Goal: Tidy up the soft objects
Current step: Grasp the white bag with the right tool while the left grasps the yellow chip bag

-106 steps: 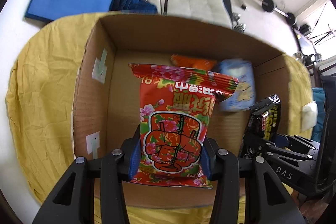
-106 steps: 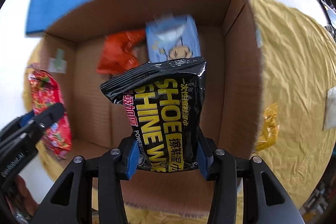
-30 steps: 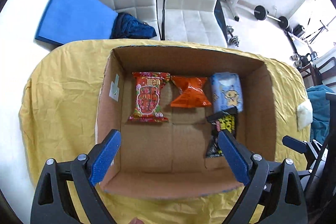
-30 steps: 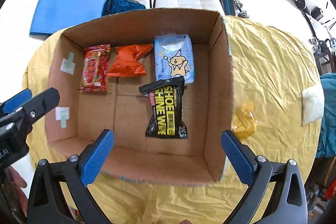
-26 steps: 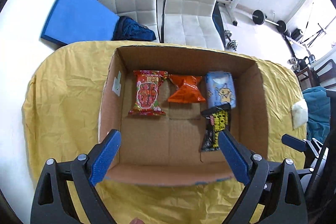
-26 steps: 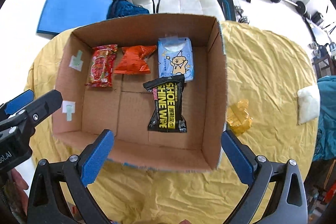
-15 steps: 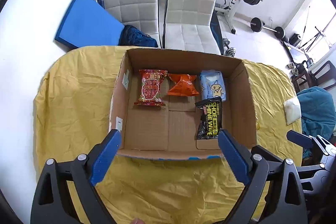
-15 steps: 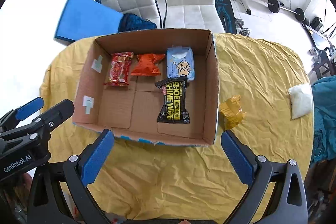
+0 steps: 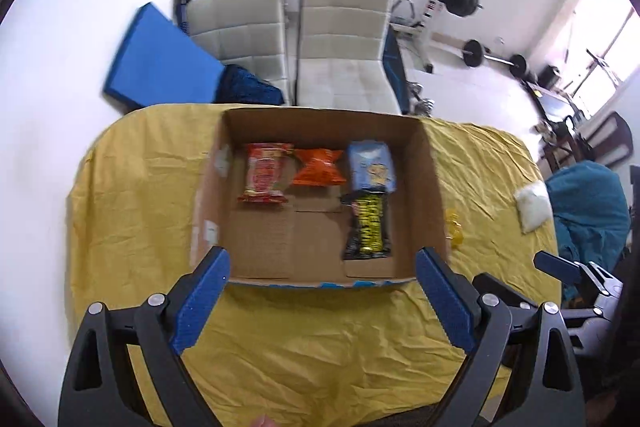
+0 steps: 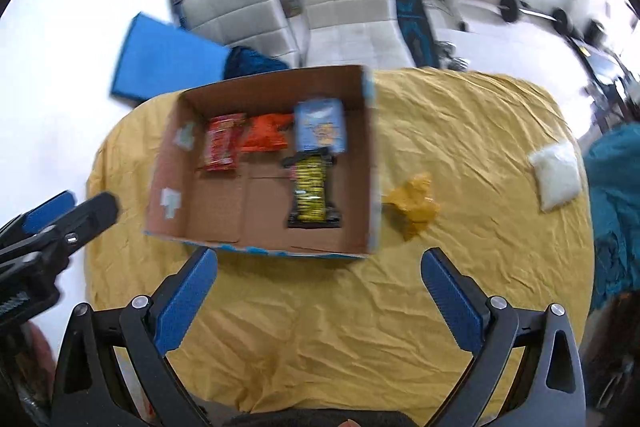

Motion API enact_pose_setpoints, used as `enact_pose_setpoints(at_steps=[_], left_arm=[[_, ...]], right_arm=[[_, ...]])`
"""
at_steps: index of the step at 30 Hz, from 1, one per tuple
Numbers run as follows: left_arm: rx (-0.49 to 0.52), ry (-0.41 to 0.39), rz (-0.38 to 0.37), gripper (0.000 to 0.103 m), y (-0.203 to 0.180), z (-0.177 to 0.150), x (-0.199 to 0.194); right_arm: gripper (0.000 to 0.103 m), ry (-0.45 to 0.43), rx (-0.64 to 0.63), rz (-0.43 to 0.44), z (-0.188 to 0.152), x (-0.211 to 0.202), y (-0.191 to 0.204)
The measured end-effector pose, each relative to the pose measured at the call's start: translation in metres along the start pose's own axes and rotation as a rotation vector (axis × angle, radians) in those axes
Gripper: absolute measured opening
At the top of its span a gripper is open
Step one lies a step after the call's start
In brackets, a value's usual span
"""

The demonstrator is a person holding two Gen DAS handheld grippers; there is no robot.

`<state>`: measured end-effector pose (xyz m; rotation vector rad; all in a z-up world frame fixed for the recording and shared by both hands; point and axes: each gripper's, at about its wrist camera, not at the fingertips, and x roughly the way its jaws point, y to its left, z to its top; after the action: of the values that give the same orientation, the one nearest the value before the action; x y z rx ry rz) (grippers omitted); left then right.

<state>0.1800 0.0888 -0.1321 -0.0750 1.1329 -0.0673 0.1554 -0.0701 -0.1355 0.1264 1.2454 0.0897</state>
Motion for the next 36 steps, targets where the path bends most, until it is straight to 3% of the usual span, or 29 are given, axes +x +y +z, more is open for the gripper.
enact_pose_setpoints(at_steps=[6, 12, 19, 22, 25, 32, 33, 34, 36], left_arm=[[0.091, 0.063, -0.057, 0.095, -0.075, 0.008, 0.028], [0.173, 0.229, -0.129, 0.095, -0.170, 0.032, 0.091], [0.508, 0.429, 0.040, 0.095, -0.269, 0.048, 0.203], [0.625, 0.532, 0.134, 0.095, -0.288, 0.042, 0.254], [0.656, 0.637, 0.188, 0.095, -0.291, 0.033, 0.293], [0.740, 0.793, 0.268, 0.094, -0.290, 0.005, 0.357], [0.749, 0.805, 0.273, 0.092, -0.290, 0.000, 0.362], [0.753, 0.817, 0.278, 0.075, -0.288, -0.004, 0.367], [0.744, 0.818, 0.278, 0.068, -0.287, -0.006, 0.371]], right_arm=[[0.103, 0.038, 0.182, -0.075, -0.011, 0.013, -0.104], [0.103, 0.091, 0.330, -0.148, -0.024, 0.026, -0.216], [0.103, 0.140, 0.356, -0.214, -0.022, 0.043, -0.317], [0.103, 0.161, 0.324, -0.247, -0.019, 0.052, -0.351], [0.103, 0.180, 0.309, -0.247, -0.014, 0.063, -0.372], [0.103, 0.227, 0.275, -0.212, -0.009, 0.093, -0.394], [0.103, 0.230, 0.272, -0.207, -0.008, 0.097, -0.394], [0.103, 0.232, 0.268, -0.199, -0.006, 0.101, -0.395], [0.103, 0.236, 0.260, -0.189, -0.001, 0.109, -0.396]])
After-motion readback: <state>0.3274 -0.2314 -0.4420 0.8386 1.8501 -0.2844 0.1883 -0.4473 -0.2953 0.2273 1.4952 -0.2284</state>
